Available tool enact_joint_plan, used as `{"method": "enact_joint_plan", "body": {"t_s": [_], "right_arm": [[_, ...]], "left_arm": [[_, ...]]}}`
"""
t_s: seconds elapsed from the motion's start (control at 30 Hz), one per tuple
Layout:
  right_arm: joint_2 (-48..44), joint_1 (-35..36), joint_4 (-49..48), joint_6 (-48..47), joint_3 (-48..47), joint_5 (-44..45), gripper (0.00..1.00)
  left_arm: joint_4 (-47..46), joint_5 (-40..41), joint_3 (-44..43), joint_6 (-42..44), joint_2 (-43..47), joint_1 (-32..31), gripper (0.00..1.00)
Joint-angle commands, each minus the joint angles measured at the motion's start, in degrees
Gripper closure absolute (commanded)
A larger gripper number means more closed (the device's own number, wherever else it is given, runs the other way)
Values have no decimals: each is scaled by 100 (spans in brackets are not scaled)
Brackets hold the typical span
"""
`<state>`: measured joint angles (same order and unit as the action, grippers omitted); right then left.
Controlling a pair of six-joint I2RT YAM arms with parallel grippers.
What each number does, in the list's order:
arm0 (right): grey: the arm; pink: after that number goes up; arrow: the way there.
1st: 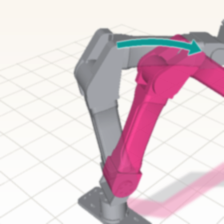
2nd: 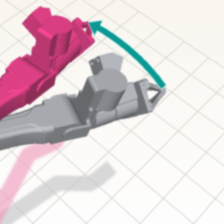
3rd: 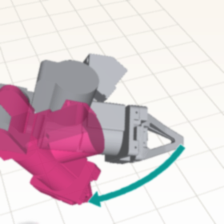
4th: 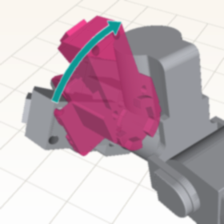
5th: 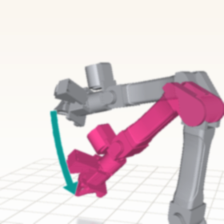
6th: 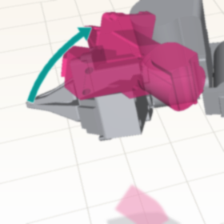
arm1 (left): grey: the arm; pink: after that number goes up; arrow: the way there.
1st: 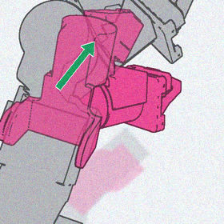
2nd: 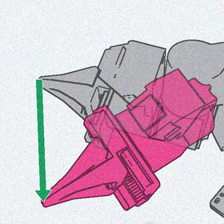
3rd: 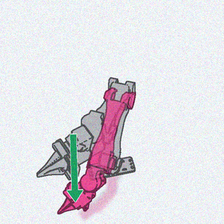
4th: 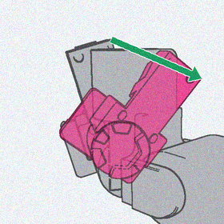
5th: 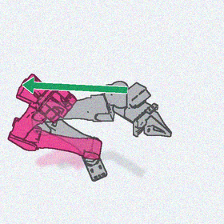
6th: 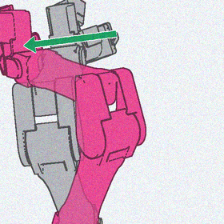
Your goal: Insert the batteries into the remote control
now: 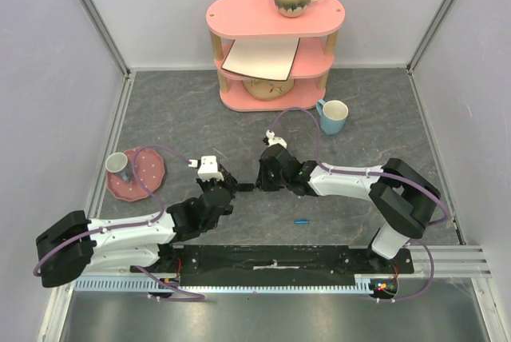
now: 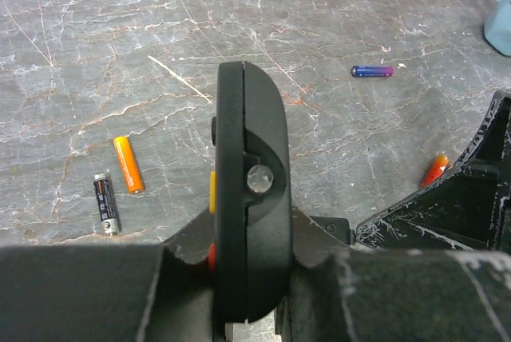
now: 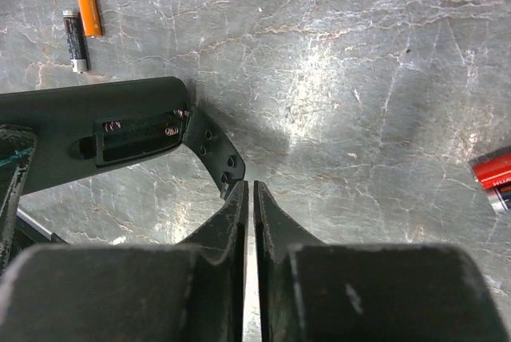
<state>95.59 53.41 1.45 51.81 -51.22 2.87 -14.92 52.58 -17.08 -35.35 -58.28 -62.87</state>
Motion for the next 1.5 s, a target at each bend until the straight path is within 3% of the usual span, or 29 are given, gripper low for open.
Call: {"method": "enact_joint_plan", "body": {"t_s": [0.0,0.3,0.7,0.93,1.1,1.47], "right_arm": [[-286,100,-154,57,51,29,82],[-673,65,180,-83,191,301,60],[-858,73,215,-661,43,126,55],[-823,82,716,-1348,104,644,54],[-481,135,646,-1446,34,636,53],[179,302,496,-1551,-441,583,50]], "left_arm": [[445,-301,-129,-675,80,-120,98],[920,-2,-129,-683,405,-120,98],[1157,7,-120,-921,607,-120,98],[2282,393,-313,-1280,1169,-120,98],[2686,385,-129,-1483,1969,-120,98],[2995,288,-94,-1633,2269,-120,98]]}}
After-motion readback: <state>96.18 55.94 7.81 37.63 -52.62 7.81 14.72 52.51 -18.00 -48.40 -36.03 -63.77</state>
